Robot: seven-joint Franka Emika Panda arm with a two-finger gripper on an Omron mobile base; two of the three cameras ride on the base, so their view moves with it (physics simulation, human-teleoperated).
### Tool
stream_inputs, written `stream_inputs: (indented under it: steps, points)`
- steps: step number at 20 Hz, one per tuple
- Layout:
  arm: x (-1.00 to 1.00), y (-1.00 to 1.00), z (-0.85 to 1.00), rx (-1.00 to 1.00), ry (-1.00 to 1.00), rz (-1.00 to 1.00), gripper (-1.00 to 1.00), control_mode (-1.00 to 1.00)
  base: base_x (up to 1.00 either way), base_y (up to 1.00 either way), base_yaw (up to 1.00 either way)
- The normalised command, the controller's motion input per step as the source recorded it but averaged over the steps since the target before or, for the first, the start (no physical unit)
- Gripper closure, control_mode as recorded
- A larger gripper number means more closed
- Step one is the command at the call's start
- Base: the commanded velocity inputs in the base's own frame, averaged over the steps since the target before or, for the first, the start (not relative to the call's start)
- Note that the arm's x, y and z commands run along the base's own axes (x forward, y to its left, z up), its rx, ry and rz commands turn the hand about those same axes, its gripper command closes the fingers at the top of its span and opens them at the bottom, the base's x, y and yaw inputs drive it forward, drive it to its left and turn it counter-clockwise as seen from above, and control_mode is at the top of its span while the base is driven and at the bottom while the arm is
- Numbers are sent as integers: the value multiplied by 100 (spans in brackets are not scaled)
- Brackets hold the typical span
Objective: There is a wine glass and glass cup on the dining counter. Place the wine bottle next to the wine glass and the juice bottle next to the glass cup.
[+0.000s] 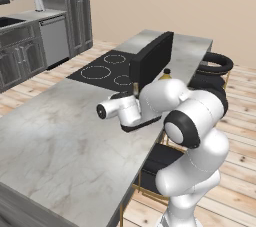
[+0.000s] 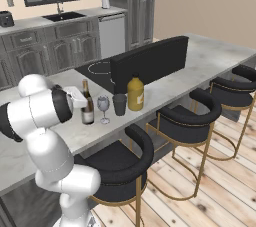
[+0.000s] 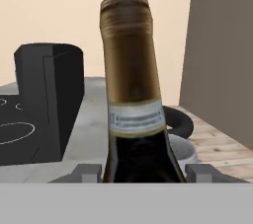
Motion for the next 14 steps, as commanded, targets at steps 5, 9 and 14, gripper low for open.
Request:
stream_inputs:
  steps: [5,9,14]
  points:
    - [0,0,-26,15,-11,0,100,-100,0,0,0]
    - [0,0,-29,6,-9,0,100,-100,0,0,0]
    - [0,0,-39,2,-6,0,100,-100,0,0,0]
